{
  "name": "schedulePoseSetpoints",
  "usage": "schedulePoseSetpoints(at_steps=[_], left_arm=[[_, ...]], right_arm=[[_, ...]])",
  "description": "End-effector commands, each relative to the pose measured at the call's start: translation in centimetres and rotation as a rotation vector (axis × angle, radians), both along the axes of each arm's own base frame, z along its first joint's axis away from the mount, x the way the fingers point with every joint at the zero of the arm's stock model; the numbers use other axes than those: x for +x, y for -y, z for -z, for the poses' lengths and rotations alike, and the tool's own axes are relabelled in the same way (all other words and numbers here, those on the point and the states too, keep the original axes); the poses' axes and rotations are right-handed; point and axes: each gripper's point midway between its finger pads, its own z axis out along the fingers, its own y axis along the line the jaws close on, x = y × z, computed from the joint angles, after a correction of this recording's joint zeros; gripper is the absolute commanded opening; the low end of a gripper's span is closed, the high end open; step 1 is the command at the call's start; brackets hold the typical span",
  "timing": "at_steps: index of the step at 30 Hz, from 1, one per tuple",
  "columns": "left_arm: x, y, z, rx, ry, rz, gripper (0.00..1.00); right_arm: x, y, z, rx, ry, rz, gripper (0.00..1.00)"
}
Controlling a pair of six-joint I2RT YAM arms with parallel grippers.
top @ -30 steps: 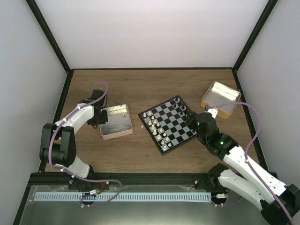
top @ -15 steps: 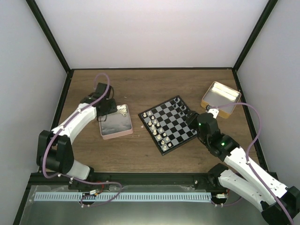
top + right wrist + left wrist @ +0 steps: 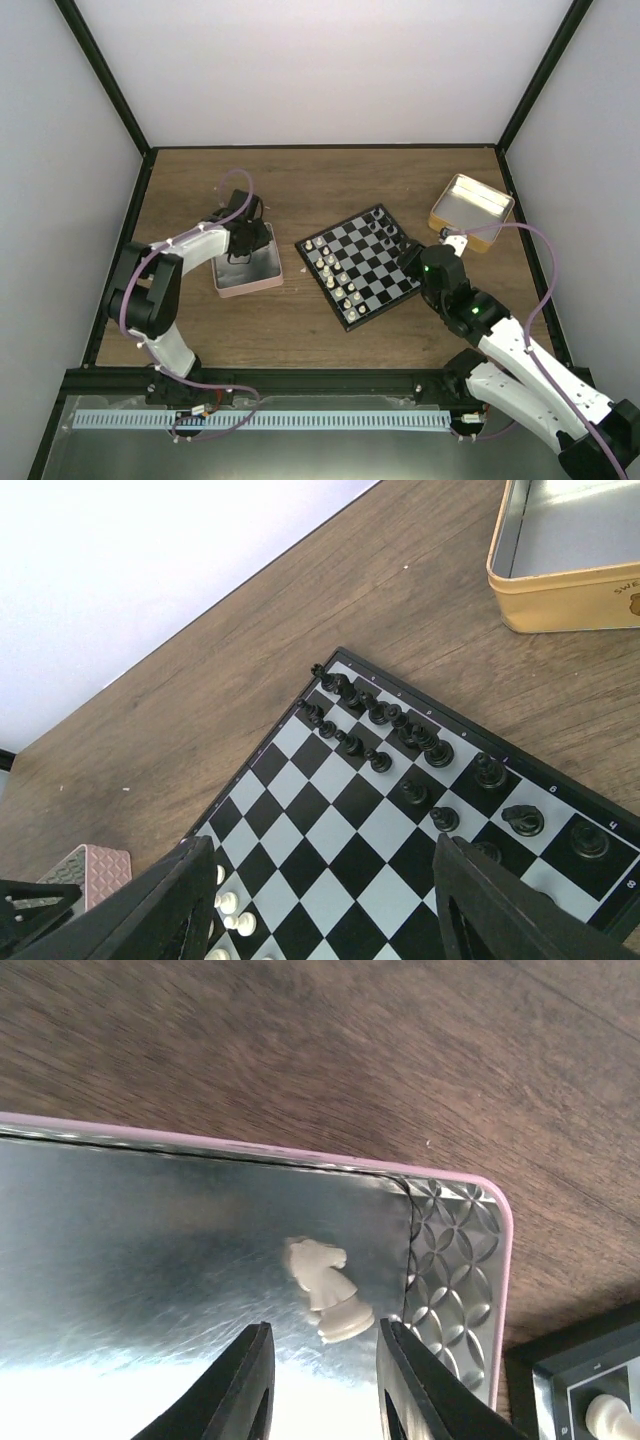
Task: Set up the chess pieces on the board
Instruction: Pick up the chess piece from the storage box.
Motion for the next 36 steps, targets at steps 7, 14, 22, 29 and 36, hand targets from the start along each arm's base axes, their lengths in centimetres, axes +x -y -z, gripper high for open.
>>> schedulePoseSetpoints(at_steps=[7,14,22,29,36], left_arm=[[1.3,1.5,1.8,-0.046,-0.013,0.010,0.33],[0.7,1.1,3.1,-0.006,-0.057,0.023,0.26],[0.5,0.9,3.5,0.019,-0.064,0.046,0.15],[0.7,1.6,0.1,0.024,0.035,0.144,0.13],[-1.2,4.6,-4.9,-0.059,0.162,0.331,0.13]], right_arm=[[0.0,0.6,-0.6,-0.003,0.029,0.024,0.61],[0.0,0.6,-0.6,-0.001,0.026,0.025,0.61],[0.0,0.5,-0.7,0.005,0.025,0.020,0.61],[0.5,-2.3,-1.6,-0.001,0.061,-0.133,0.62],[0.4,-12.2,-2.9,0.029,0.040,-0.654,0.68]])
